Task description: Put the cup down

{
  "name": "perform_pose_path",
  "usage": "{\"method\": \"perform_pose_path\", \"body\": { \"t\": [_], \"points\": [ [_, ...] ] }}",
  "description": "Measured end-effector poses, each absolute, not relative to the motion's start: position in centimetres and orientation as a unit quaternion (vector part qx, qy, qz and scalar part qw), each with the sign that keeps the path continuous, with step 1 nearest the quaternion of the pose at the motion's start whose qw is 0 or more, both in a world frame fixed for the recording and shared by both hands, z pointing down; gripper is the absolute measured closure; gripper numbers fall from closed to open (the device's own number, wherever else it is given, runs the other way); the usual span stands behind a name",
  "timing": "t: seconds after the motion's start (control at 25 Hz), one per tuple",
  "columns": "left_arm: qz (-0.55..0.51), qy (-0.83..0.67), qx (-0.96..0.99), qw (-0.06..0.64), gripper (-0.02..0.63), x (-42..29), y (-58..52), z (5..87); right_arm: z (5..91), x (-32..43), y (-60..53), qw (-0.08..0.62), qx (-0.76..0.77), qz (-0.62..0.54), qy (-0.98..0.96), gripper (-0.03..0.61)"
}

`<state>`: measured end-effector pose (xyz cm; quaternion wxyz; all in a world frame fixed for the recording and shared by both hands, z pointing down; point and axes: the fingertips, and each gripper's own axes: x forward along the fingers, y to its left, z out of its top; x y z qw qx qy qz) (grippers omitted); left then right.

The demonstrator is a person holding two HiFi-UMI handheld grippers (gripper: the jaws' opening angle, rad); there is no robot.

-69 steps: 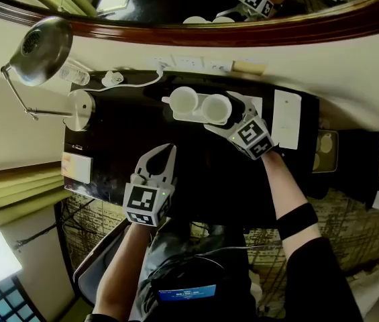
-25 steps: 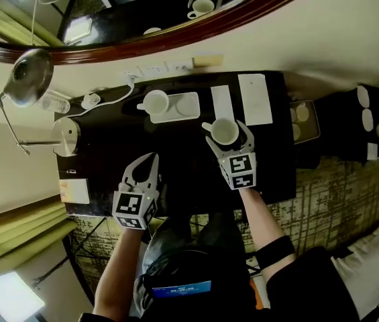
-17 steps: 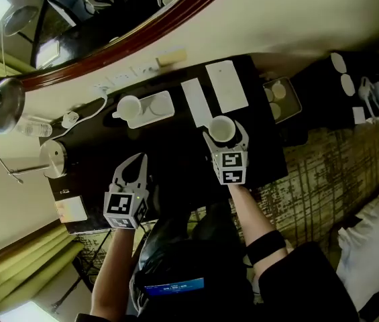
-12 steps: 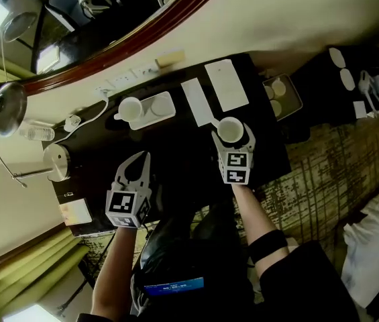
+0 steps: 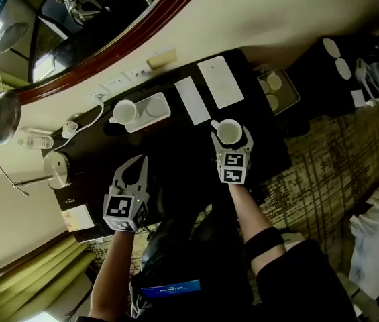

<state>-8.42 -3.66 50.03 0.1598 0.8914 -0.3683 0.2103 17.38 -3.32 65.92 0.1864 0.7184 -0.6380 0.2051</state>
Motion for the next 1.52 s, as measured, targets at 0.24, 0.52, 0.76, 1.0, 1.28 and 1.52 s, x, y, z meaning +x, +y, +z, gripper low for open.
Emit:
{"method": "perform_pose_path", "body": {
  "t": [0.24,0.52,0.76,1.0,1.28,1.52],
  "points": [
    [0.213,-0.358,0.896,0.156,0.614,-7.5,-3.2,49.9,66.8,17.8,-2.3,0.184,0.725,0.211,-0.630,0.137],
    [0.213,-0.354,0.897,0.156,0.614,-6.9,-2.8,49.8,67.0,17.5,-2.0,0.205,0.709,0.200,-0.644,0.115],
    [0.213,-0.350,0.899,0.156,0.614,-6.2,-2.4,50.0,67.6,17.0,-1.4,0.222,0.695,0.201,-0.654,0.082],
    [0.206,-0.355,0.897,0.162,0.614,-6.2,-2.5,49.7,66.7,17.5,-1.0,0.222,0.691,0.202,-0.657,0.069],
    [0.195,-0.369,0.893,0.169,0.614,-6.8,-2.5,48.9,61.7,17.1,0.5,0.195,0.677,0.206,-0.679,0.077],
    [0.175,-0.393,0.888,0.163,0.614,-8.2,-3.0,48.2,55.4,13.7,0.0,0.178,0.631,0.184,-0.733,0.132]
  ]
}}
